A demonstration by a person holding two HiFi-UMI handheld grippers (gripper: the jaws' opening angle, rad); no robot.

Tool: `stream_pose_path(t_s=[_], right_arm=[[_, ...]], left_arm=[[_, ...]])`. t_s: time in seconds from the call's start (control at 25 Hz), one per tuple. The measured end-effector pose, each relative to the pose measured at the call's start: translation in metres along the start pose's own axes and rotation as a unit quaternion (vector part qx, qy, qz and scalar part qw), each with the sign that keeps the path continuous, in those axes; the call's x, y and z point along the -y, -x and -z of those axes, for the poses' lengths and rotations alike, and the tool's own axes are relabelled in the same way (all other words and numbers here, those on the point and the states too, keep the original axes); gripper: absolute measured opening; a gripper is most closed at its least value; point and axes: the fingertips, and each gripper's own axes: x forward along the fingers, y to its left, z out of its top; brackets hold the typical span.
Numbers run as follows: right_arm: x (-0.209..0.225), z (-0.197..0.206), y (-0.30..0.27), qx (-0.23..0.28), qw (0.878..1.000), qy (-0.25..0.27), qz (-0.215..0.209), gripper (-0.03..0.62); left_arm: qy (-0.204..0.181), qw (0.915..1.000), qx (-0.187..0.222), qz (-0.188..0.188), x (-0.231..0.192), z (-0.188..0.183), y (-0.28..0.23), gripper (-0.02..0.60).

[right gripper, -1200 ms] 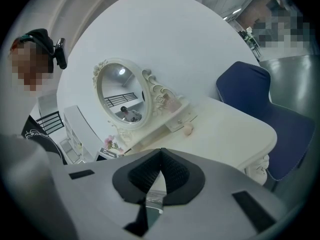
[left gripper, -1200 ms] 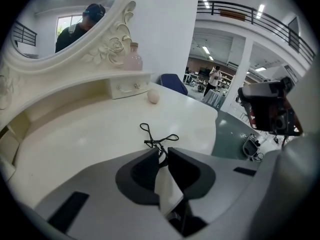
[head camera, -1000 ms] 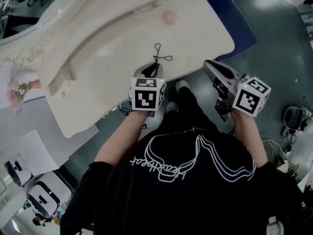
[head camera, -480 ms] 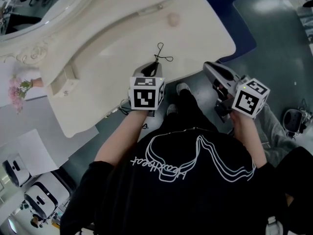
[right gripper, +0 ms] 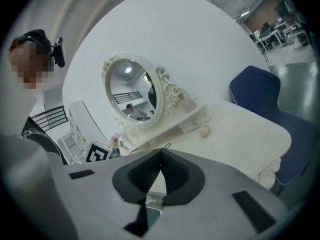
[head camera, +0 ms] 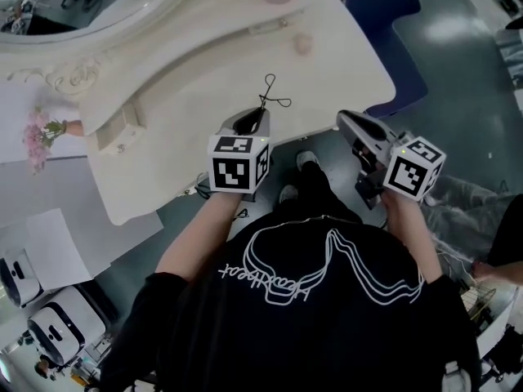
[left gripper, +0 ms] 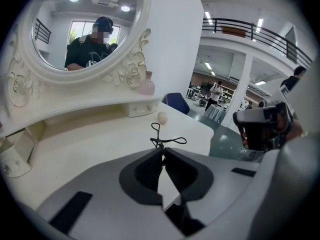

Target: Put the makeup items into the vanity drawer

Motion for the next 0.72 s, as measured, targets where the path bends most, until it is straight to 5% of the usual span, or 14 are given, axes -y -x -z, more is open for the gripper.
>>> stream_pose_path(t_s=[0.72], right_arm=[[-0.100, -0.009, -0.056, -0.021, 0.994, 0.079, -0.067, 0.005]], left_arm=[[0.043, 0.9936, 0.100, -0.030, -0.057, -0.024, 0.133, 0.020]])
